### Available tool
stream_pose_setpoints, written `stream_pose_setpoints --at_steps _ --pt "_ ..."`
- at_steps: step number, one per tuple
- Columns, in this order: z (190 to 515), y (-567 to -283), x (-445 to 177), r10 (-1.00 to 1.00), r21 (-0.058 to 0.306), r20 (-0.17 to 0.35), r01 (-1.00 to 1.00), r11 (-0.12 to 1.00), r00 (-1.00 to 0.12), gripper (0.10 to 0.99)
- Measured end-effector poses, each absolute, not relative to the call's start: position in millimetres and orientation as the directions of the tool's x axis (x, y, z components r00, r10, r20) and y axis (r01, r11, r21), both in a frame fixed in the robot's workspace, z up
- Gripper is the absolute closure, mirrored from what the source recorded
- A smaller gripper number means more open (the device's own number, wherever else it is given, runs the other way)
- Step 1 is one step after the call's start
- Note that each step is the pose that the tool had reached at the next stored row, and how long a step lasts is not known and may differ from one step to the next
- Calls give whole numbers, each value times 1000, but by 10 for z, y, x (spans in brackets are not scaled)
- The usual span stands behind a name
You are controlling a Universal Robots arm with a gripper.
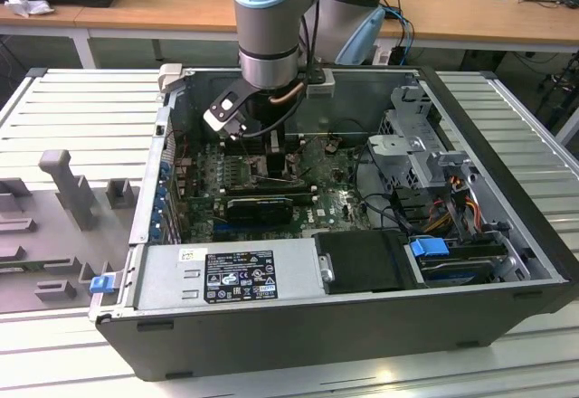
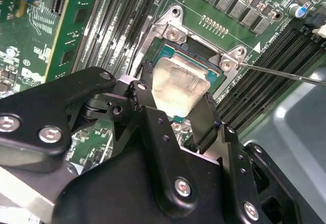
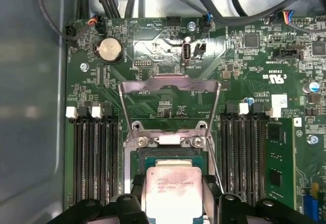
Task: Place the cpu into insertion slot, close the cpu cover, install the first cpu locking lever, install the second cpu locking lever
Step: 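Place the cpu into insertion slot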
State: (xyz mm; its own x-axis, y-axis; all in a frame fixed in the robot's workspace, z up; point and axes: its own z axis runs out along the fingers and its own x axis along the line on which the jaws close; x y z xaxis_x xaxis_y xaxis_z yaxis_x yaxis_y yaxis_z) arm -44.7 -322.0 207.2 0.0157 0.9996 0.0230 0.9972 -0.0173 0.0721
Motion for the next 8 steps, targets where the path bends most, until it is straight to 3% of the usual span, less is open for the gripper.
stream_pose_setpoints --at_steps 8 --pt "2016 -3212 -407 1000 66 23 998 -20 19 557"
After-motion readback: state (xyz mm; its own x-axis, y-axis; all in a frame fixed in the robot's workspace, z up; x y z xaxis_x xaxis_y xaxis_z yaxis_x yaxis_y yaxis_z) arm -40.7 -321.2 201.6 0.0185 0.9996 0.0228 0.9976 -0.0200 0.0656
